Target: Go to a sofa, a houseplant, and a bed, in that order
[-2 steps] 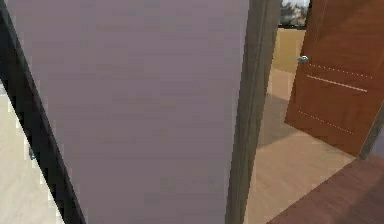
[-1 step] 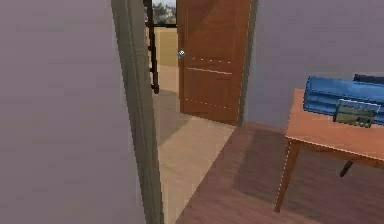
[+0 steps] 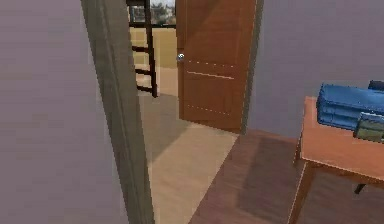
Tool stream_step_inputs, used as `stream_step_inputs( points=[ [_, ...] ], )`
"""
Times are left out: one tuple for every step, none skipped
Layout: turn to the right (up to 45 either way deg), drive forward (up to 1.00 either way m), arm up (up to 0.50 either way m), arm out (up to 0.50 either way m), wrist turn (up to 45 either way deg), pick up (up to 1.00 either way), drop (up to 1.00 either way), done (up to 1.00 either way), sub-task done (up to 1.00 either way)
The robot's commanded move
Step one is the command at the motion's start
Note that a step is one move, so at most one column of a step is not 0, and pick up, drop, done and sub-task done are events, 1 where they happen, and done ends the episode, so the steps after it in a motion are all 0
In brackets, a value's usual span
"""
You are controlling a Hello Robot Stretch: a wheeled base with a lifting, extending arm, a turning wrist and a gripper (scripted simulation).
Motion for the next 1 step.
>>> stream_step_inputs(
  points=[
    [15.0,0.0,0.0,0.0,0.0,0.0,0.0,0.0,0.0]
  ],
)
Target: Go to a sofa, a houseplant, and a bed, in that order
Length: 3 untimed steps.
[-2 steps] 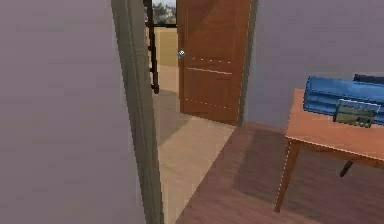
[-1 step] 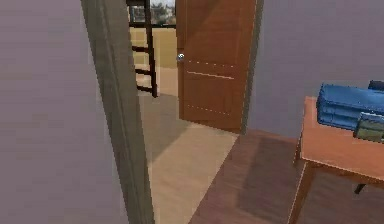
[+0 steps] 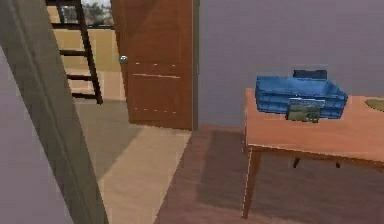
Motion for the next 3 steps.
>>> stream_step_inputs(
  points=[
    [0.0,0.75,0.0,0.0,0.0,0.0,0.0,0.0,0.0],
    [-45.0,0.0,0.0,0.0,0.0,0.0,0.0,0.0,0.0],
    [-21.0,0.0,0.0,0.0,0.0,0.0,0.0,0.0,0.0]
  ],
)
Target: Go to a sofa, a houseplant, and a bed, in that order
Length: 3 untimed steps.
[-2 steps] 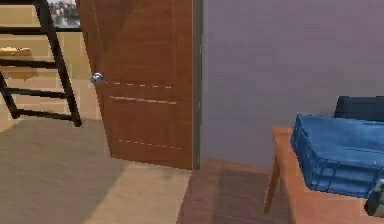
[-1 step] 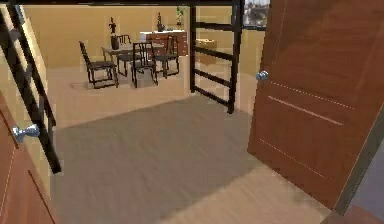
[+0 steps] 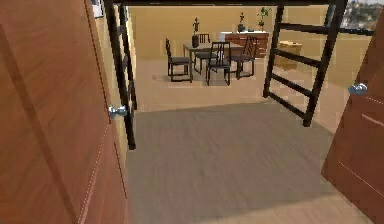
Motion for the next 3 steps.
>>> stream_step_inputs(
  points=[
    [0.0,1.0,0.0,0.0,0.0,0.0,0.0,0.0,0.0],
    [-15.0,0.0,0.0,0.0,0.0,0.0,0.0,0.0,0.0],
    [0.0,0.05,0.0,0.0,0.0,0.0,0.0,0.0,0.0]
  ],
)
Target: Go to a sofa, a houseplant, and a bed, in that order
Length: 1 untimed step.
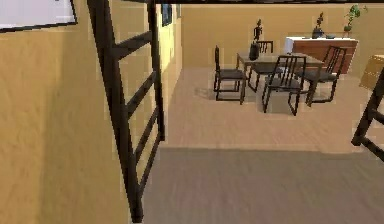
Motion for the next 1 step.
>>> stream_step_inputs(
  points=[
    [9.0,0.0,0.0,0.0,0.0,0.0,0.0,0.0,0.0]
  ],
)
